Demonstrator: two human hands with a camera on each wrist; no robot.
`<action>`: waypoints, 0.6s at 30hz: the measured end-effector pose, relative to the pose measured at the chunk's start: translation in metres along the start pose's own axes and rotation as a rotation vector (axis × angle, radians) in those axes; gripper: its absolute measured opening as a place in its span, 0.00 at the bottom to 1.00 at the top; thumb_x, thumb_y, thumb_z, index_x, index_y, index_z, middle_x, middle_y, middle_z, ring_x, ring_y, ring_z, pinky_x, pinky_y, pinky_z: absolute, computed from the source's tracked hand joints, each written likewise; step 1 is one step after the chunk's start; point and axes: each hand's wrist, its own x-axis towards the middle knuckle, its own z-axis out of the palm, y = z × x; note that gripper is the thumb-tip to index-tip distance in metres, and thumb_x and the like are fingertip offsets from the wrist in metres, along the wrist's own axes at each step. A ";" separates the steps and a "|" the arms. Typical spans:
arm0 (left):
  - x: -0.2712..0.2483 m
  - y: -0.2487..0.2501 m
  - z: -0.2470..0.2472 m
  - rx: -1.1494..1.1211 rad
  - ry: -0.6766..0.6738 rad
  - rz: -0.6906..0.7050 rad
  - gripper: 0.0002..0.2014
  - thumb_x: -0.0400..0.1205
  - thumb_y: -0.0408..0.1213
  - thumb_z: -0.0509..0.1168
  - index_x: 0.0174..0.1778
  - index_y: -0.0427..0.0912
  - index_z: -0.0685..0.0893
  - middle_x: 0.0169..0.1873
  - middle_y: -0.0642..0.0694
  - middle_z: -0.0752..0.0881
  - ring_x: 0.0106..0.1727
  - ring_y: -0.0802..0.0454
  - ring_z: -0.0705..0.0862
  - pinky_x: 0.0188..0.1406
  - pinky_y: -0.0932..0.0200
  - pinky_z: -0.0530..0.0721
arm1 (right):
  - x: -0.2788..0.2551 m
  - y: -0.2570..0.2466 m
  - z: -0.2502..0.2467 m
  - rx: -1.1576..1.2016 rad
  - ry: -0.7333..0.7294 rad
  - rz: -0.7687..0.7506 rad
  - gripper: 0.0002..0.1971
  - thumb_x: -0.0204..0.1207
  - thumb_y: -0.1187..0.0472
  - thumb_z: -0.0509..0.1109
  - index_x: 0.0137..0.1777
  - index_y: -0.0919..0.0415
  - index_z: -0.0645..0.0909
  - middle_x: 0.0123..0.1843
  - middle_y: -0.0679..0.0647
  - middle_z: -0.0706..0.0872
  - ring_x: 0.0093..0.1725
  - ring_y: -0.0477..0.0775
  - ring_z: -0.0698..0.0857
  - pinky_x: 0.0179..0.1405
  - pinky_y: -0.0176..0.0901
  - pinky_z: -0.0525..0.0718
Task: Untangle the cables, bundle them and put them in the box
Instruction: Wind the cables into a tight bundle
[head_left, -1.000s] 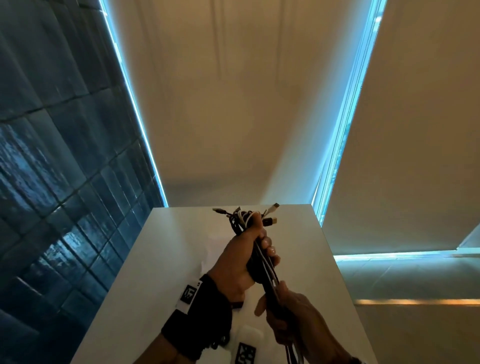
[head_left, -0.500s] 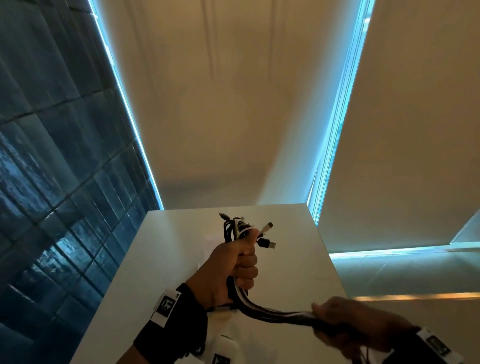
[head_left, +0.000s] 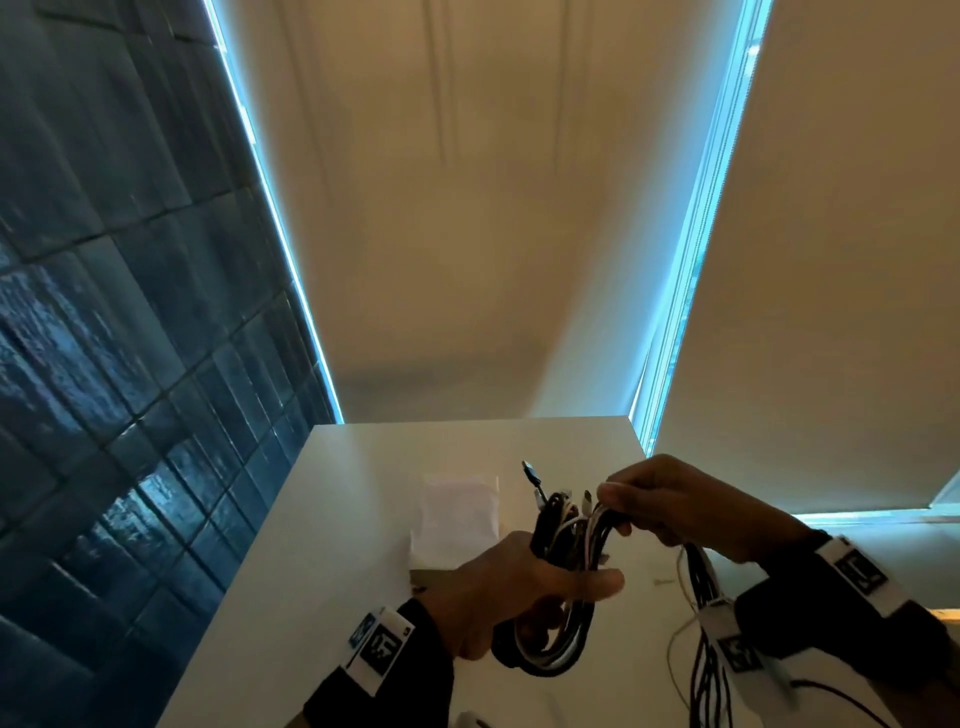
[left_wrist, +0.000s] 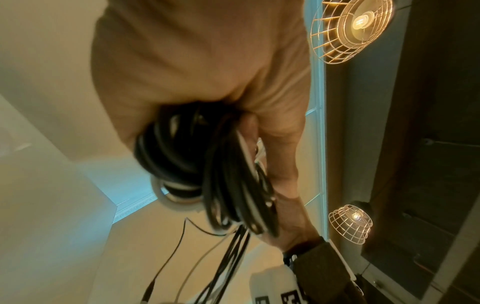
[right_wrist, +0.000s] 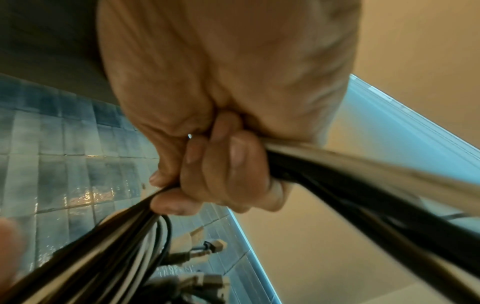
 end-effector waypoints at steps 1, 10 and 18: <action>0.000 -0.001 0.002 0.017 -0.014 0.000 0.19 0.72 0.48 0.78 0.57 0.51 0.88 0.47 0.50 0.89 0.48 0.50 0.83 0.51 0.58 0.79 | 0.003 -0.001 0.001 -0.023 -0.006 -0.008 0.21 0.81 0.48 0.63 0.32 0.62 0.81 0.23 0.44 0.69 0.21 0.44 0.62 0.21 0.34 0.62; 0.005 -0.022 -0.001 -0.039 -0.004 0.007 0.17 0.68 0.46 0.76 0.51 0.51 0.84 0.37 0.41 0.77 0.37 0.48 0.74 0.41 0.57 0.75 | 0.013 -0.002 0.007 -0.003 -0.064 0.021 0.14 0.77 0.49 0.69 0.37 0.58 0.84 0.27 0.50 0.71 0.24 0.47 0.63 0.20 0.35 0.62; -0.001 -0.032 0.002 -0.241 -0.135 0.064 0.16 0.78 0.32 0.69 0.61 0.47 0.81 0.42 0.44 0.87 0.44 0.47 0.86 0.57 0.45 0.84 | 0.016 0.011 0.001 0.024 -0.088 0.041 0.20 0.71 0.48 0.72 0.44 0.67 0.78 0.25 0.53 0.78 0.23 0.48 0.67 0.19 0.35 0.65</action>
